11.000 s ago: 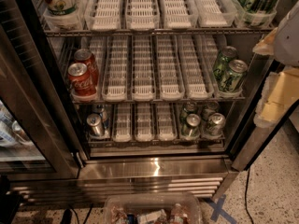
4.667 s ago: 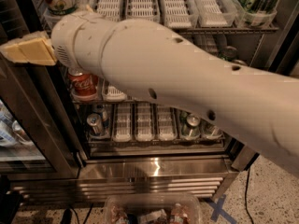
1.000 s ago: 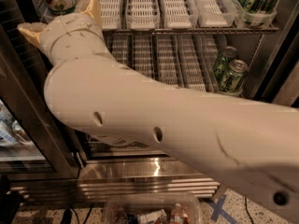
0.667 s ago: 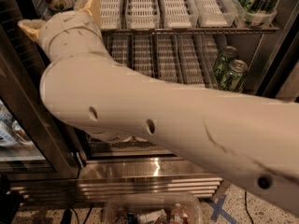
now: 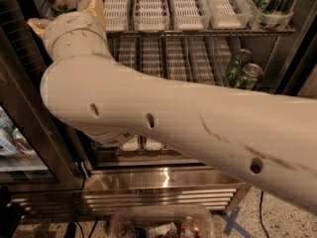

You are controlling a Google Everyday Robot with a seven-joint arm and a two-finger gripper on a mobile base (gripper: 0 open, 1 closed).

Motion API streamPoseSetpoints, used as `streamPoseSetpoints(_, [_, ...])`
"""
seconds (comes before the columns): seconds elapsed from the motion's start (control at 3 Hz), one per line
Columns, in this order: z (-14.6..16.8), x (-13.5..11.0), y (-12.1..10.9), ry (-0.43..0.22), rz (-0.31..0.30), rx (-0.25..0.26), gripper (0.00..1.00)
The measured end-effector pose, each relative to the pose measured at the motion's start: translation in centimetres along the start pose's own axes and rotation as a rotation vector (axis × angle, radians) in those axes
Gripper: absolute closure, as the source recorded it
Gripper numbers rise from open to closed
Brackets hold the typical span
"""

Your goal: Pick 7up can from top shelf of fridge

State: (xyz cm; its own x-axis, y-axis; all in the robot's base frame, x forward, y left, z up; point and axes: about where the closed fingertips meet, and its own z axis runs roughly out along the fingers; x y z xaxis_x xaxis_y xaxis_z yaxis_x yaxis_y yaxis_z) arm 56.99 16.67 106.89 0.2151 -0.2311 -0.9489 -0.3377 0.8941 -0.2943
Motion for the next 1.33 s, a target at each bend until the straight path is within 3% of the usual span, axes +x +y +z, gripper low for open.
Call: streamPoseSetpoints(1.33, [2.3, -1.0, 1.0, -0.010, 0.004, 0.024, 0.30])
